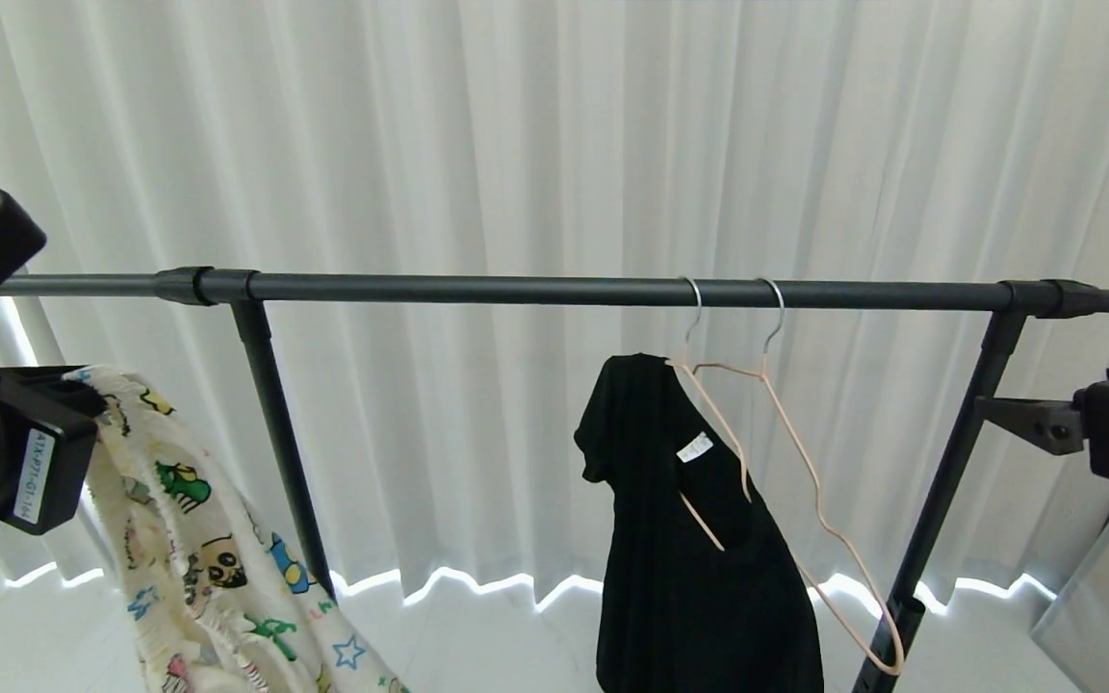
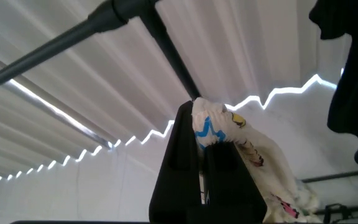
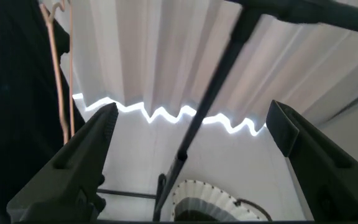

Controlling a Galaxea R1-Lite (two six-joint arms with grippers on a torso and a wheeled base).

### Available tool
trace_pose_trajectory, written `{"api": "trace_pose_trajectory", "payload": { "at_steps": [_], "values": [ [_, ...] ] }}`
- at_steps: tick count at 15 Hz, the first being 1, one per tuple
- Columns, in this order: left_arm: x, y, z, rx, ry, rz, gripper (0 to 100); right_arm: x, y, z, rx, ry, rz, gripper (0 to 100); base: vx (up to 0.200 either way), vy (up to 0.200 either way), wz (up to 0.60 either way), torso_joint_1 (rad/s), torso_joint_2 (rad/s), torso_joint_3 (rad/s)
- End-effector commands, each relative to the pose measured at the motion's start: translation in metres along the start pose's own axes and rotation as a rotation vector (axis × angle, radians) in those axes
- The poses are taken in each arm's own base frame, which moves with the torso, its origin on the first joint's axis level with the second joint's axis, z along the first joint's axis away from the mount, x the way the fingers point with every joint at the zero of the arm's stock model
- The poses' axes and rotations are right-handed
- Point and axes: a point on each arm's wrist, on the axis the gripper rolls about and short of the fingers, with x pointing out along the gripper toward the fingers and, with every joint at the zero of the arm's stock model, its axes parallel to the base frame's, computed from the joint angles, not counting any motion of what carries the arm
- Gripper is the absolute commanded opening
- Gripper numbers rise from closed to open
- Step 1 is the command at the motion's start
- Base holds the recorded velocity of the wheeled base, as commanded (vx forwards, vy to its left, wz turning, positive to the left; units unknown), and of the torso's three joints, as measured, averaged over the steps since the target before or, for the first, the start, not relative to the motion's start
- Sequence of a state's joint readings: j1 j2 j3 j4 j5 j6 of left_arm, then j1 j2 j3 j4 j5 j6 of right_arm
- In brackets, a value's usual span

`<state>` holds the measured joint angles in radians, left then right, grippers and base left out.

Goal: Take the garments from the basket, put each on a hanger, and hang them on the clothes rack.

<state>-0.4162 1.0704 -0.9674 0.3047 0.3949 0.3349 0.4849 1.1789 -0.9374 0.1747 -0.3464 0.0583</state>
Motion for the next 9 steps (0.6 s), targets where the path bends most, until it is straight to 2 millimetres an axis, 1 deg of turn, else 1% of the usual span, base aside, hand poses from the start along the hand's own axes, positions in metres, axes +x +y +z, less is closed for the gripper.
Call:
{"api": "trace_pose_trajectory", "payload": {
  "at_steps": [1,3,5,6,9],
  "values": [
    [-0.003,0.001,-0.002,-0.003,-0.009,0.0,0,0.021,0.008,-0.007,0.011,0.073,0.001,100,0.0,0.0,0.0,0.0,0.0,0.0],
    [-0.007,0.001,-0.003,-0.006,-0.021,-0.007,0,0.036,0.018,-0.007,0.033,0.078,0.047,100,0.0,0.0,0.0,0.0,0.0,0.0],
    [-0.009,0.002,-0.002,-0.007,-0.033,-0.006,0,0.048,0.032,-0.012,0.028,0.119,0.083,100,0.0,0.0,0.0,0.0,0.0,0.0],
    [-0.01,0.003,-0.002,-0.008,-0.035,-0.005,0,0.052,0.038,-0.014,0.031,0.133,0.097,100,0.0,0.0,0.0,0.0,0.0,0.0],
    [-0.015,0.005,-0.003,-0.015,-0.051,0.0,0,0.057,0.066,-0.022,0.082,0.187,0.171,100,0.0,0.0,0.0,0.0,0.0,0.0]
  ]
}}
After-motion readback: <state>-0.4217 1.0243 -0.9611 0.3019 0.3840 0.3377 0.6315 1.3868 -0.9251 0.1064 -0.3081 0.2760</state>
